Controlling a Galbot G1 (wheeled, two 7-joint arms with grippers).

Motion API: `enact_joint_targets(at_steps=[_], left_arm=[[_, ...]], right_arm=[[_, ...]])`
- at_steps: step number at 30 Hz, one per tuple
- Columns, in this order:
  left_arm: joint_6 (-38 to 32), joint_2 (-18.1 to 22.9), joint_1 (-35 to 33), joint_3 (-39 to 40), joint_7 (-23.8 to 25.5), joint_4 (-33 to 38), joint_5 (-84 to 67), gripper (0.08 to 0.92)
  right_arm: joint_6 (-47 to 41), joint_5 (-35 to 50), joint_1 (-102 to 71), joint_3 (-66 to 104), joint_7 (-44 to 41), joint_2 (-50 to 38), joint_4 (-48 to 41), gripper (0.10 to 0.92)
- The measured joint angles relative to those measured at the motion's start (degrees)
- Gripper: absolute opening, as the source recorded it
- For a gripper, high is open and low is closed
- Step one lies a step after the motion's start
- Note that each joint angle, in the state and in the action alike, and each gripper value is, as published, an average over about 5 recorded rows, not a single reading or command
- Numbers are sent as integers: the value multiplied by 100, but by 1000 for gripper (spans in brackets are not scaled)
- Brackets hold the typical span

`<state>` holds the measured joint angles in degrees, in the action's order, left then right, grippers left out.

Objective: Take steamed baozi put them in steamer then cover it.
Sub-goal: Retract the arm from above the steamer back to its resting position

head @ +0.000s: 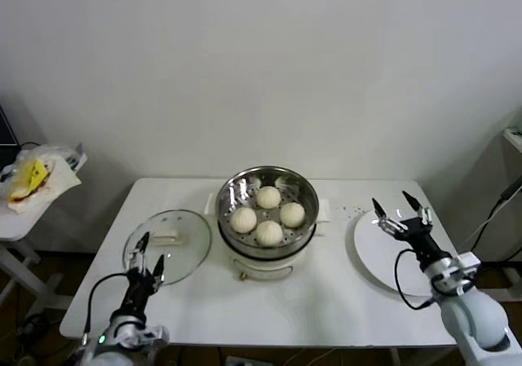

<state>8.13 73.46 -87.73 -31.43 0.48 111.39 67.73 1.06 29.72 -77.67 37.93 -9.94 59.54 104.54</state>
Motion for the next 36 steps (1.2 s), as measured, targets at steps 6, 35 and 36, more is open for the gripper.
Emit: enact_joint_targets(at_steps=[6, 35, 36], left_arm=[[174, -99, 595, 283, -14, -778, 438, 823], [324, 63, 2633, 618, -521, -3401, 979, 823], [324, 72, 2673, 618, -537, -3446, 981, 823]], right_arm=[[20, -220, -329, 300, -17, 335, -38, 823], [243, -602, -672, 765, -255, 838, -388, 823], [247, -610, -675, 766, -268, 845, -395, 823]])
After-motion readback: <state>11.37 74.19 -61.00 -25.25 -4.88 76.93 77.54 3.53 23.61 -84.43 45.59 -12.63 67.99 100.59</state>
